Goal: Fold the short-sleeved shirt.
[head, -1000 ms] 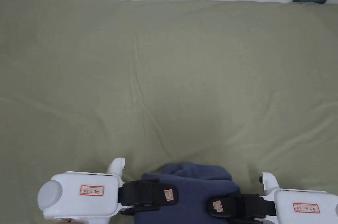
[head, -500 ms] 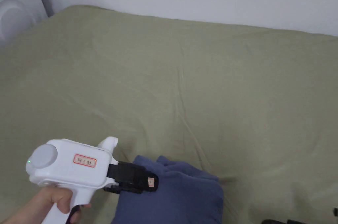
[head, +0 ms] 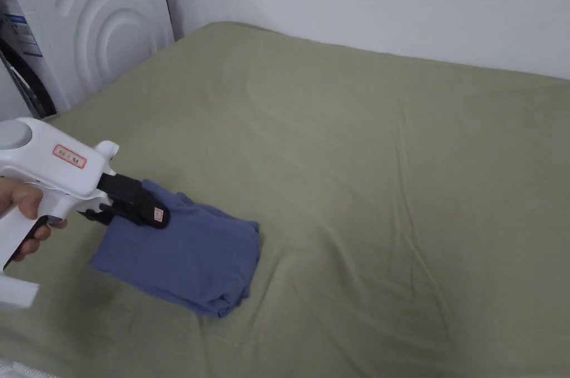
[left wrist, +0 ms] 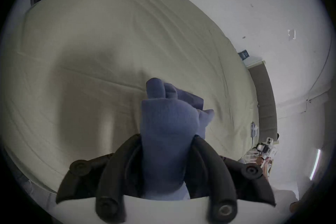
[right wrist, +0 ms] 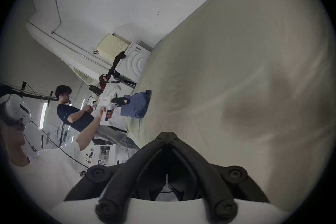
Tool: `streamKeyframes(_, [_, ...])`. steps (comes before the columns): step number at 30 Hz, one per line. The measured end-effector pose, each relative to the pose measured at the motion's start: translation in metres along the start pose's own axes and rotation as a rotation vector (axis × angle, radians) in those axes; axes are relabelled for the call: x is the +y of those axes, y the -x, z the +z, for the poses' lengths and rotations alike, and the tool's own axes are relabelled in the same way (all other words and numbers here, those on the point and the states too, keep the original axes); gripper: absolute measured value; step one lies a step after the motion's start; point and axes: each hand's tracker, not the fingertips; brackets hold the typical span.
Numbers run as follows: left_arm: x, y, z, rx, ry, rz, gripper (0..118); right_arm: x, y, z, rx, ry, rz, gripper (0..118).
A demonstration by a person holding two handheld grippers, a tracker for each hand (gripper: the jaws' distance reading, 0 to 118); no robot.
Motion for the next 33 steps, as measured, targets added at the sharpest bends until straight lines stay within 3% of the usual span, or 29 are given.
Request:
streamKeyframes(3, [0.007, -0.001, -0.002, 0.006, -0.003, -0.008, 36, 0.002, -0.002, -0.001, -0.012, 0.002, 0.004, 2])
streamKeyframes(4, [0.008, -0.001, -0.002, 0.009, -0.007, -0.009, 48, 0.002, -0.002, -0.002, -0.010, 0.000, 0.002, 2])
streamKeyframes(5, [0.008, 0.000, 0.002, 0.022, -0.022, -0.016, 74, 0.002, -0.003, -0.002, -0.011, -0.001, -0.001, 2])
streamKeyframes(6, [0.009, -0.001, 0.004, 0.037, -0.047, -0.025, 108, 0.002, -0.004, -0.001, -0.011, -0.001, -0.003, 2])
streamKeyframes(7, [0.008, -0.002, 0.008, 0.049, -0.065, -0.027, 118, 0.003, -0.005, 0.000, -0.011, -0.001, -0.002, 2])
streamKeyframes(14, [-0.013, -0.032, 0.030, 0.094, -0.164, -0.043, 118, 0.012, -0.003, 0.015, 0.007, -0.023, 0.025, 2])
streamKeyframes(17, [-0.034, -0.073, 0.024, 0.031, -0.209, -0.087, 118, 0.021, 0.006, 0.027, 0.019, -0.053, 0.058, 2])
streamKeyframes(18, [-0.044, -0.096, 0.018, 0.001, -0.214, -0.124, 113, 0.025, 0.012, 0.031, 0.013, -0.069, 0.083, 2])
streamKeyframes(19, [-0.054, -0.119, 0.012, -0.009, -0.234, -0.160, 98, 0.029, 0.018, 0.036, 0.013, -0.088, 0.115, 2])
streamKeyframes(20, [-0.066, -0.146, 0.006, -0.033, -0.260, -0.190, 71, 0.032, 0.026, 0.040, 0.008, -0.108, 0.139, 2])
streamKeyframes(21, [-0.079, -0.173, -0.002, -0.067, -0.320, -0.217, 20, 0.034, 0.035, 0.044, -0.010, -0.148, 0.161, 2])
streamKeyframes(22, [-0.092, -0.201, -0.012, -0.082, -0.307, -0.246, 0, 0.036, 0.043, 0.048, -0.041, -0.177, 0.182, 2])
streamKeyframes(24, [-0.122, -0.258, -0.033, -0.089, -0.376, -0.278, 1, 0.038, 0.060, 0.057, -0.123, -0.267, 0.246, 2])
streamKeyframes(26, [-0.153, -0.305, -0.048, -0.149, -0.422, -0.265, 1, 0.035, 0.084, 0.061, -0.295, -0.354, 0.344, 2])
streamKeyframes(29, [-0.198, -0.378, -0.060, 0.109, -0.653, -0.447, 1, 0.024, 0.122, 0.057, -0.661, -0.494, 0.544, 2])
streamKeyframes(30, [-0.209, -0.393, -0.064, 0.167, -0.743, -0.485, 1, 0.021, 0.124, 0.057, -0.697, -0.539, 0.607, 2])
streamKeyframes(33, [-0.238, -0.430, -0.065, 0.154, -0.882, -0.470, 1, 0.008, 0.141, 0.061, -0.812, -0.706, 0.648, 2])
